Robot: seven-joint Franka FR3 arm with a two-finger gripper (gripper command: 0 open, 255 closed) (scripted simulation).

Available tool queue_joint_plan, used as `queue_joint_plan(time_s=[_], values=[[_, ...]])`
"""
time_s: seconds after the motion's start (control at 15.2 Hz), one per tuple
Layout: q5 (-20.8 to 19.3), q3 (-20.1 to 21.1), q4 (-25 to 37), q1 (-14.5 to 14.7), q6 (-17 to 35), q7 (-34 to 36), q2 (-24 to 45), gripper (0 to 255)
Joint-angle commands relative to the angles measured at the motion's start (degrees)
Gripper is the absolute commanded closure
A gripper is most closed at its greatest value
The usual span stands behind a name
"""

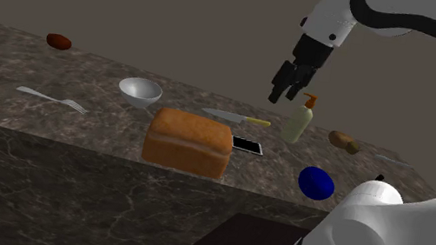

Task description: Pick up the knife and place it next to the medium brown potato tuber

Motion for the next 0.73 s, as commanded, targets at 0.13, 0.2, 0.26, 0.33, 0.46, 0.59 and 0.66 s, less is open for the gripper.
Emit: queue_joint_plan(time_s=[0.13,0.2,0.26,0.33,0.46,0.59,0.66], values=[[-1.6,-2.2,-1.6,0.1,2.5,-4.5,1.2,0],[-2.4,-3.4,-2.3,0.2,3.7,-6.8,2.0,0],[-3.2,-4.5,-2.8,0.3,5.0,-9.0,2.9,0],[-4.0,-5.6,-3.3,0.3,6.4,-11.2,3.8,0],[-5.4,-7.8,-4.0,0.4,9.1,-15.6,6.1,0],[-6.6,-10.0,-4.2,0.6,11.8,-19.9,8.8,0],[-7.2,-11.0,-4.2,0.7,13.2,-22.1,10.2,0]])
